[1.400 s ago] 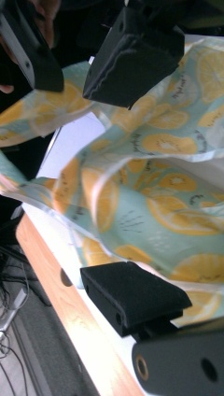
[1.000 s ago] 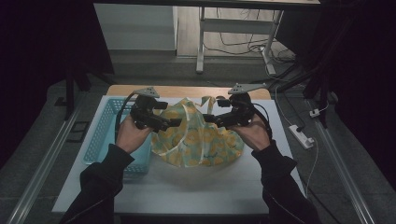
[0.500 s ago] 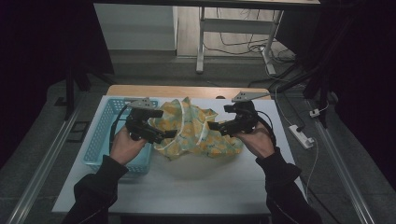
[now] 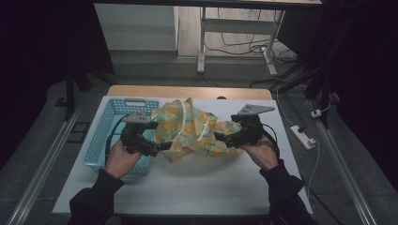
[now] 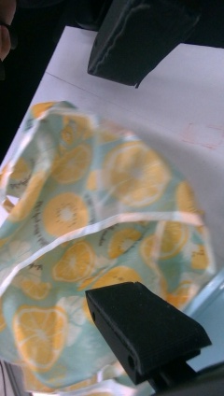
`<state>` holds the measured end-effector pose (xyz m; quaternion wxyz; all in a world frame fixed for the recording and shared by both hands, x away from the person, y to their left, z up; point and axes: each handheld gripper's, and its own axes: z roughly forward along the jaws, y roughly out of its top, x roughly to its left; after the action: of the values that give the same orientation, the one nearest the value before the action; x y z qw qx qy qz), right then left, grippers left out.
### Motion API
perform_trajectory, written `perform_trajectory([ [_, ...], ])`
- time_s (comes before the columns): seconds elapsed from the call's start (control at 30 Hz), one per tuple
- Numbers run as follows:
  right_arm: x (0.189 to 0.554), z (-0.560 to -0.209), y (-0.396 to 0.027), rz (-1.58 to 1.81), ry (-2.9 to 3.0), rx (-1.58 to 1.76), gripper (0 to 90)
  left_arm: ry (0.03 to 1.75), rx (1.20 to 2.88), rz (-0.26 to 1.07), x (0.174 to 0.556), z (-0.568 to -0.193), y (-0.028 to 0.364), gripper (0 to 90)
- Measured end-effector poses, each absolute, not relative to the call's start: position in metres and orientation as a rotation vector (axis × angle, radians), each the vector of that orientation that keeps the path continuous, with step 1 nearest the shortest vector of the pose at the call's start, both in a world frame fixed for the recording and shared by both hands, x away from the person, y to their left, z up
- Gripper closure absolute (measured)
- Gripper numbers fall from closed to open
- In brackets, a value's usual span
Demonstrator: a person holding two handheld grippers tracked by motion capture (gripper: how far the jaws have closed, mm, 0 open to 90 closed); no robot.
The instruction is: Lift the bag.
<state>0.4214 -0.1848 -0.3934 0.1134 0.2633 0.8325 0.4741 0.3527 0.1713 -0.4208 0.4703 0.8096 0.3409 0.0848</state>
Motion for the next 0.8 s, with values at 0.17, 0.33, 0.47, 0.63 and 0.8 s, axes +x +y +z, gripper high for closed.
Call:
perform_trajectory([
  [0.17,0.414,-0.404,-0.189,1.373,2.443,0.772,0.0,0.854,1.982,0.218,0.341,-0.429,0.173,0.0],
  [0.33,0.406,-0.411,-0.191,1.351,2.443,0.763,0.0,0.87,1.982,0.211,0.33,-0.437,0.177,0.0],
  [0.47,0.402,-0.415,-0.195,1.327,2.446,0.766,0.0,0.894,1.976,0.2,0.32,-0.445,0.182,0.0],
  [0.63,0.393,-0.419,-0.202,1.309,2.447,0.778,0.0,0.913,1.97,0.214,0.303,-0.453,0.189,0.0],
  [0.8,0.384,-0.424,-0.212,1.298,2.44,0.79,0.0,0.939,1.972,0.237,0.283,-0.46,0.197,0.0],
])
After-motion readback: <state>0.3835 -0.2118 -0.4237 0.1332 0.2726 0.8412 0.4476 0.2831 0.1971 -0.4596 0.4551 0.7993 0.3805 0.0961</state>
